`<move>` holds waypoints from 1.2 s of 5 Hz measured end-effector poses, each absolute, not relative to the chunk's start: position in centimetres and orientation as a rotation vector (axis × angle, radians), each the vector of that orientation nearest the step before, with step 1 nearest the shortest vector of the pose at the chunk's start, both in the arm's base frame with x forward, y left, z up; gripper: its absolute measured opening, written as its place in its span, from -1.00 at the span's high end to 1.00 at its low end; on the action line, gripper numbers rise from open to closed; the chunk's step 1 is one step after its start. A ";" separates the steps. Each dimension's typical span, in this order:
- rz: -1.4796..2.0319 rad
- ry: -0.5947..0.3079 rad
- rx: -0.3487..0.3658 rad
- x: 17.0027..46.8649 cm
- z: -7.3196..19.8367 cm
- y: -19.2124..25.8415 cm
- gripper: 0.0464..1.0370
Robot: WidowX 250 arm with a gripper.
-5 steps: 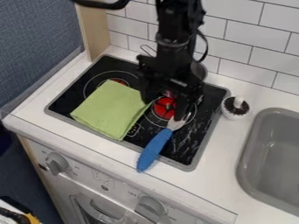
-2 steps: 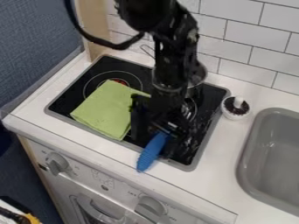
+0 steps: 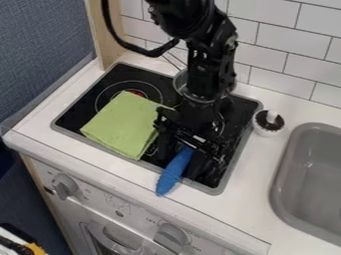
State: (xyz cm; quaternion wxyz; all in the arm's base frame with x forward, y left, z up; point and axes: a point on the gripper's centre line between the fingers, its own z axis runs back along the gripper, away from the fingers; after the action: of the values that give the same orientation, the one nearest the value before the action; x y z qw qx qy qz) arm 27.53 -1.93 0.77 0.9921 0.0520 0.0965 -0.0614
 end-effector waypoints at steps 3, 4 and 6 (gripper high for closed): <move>-0.117 0.194 0.121 27.3 1.0 -1.7 0.36; -0.064 0.085 0.096 28.1 5.2 -0.9 0.36; 0.112 0.031 0.078 29.7 10.5 6.4 0.36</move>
State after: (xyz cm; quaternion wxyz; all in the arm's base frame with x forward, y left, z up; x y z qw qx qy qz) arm 29.74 6.36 10.46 0.9976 0.0388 0.0153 0.0559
